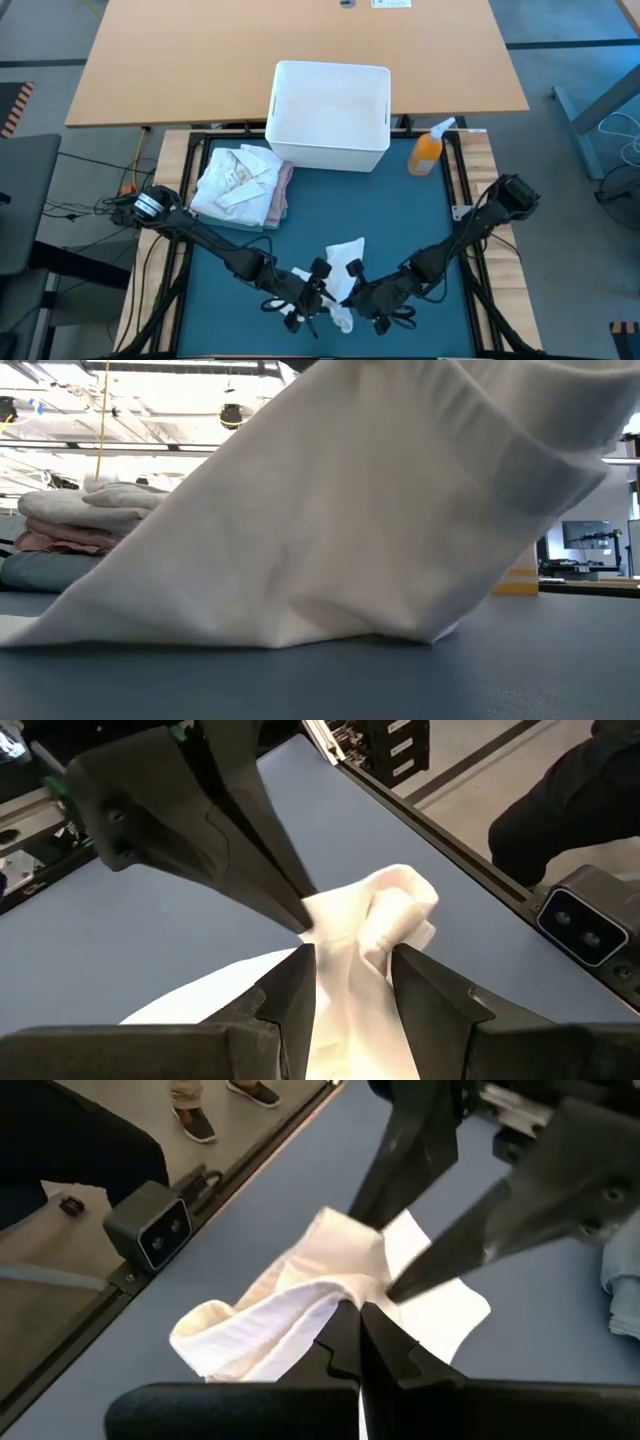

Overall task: Fold Laundry from Bin
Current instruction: Fold the white shorts

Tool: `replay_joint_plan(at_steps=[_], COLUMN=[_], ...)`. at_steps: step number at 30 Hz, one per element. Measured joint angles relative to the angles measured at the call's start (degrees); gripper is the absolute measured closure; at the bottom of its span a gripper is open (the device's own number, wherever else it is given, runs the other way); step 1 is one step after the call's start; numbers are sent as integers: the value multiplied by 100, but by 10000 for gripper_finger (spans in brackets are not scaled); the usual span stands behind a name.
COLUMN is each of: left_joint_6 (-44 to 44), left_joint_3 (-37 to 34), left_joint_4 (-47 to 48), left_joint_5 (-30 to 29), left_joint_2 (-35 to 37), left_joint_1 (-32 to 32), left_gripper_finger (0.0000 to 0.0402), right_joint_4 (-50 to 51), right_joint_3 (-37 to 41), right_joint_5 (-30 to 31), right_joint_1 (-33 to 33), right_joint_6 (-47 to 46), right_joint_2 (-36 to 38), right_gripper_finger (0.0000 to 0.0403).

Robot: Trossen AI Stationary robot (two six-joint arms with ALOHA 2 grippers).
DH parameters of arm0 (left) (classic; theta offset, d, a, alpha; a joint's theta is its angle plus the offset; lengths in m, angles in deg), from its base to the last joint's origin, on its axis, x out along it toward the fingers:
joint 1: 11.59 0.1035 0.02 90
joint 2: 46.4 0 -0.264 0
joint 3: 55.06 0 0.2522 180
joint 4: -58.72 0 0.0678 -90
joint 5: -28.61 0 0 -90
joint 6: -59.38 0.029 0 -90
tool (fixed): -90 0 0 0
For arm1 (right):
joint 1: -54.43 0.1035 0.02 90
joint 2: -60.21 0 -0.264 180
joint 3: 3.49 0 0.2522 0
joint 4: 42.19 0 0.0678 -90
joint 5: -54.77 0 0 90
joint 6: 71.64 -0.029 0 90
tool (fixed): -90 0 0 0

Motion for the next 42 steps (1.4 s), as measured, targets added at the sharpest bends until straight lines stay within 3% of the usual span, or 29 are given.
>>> replay_joint_plan(at_steps=[21, 26, 31, 37, 42], left_joint_6=[-221, -191, -133, -50, 163], left_joint_3=[0, 0, 0, 0, 0], left_joint_4=[-74, -212, -235, -310, -275], left_joint_5=[264, 266, 464, 625, 869], left_joint_2=[0, 0, 0, 0, 240], left_joint_1=[85, 85, 107, 117, 102], left_gripper_finger=[279, 312, 388, 398, 400], right_joint_4=[-494, -555, -622, -515, 457], right_joint_3=[0, 0, 0, 0, 0], right_joint_5=[-114, -141, -147, -143, 28], right_joint_1=[-175, -173, -170, -160, 9], right_joint_6=[373, 338, 180, 89, -274], right_joint_2=[0, 0, 0, 139, 1029], right_gripper_finger=[390, 388, 358, 306, 273])
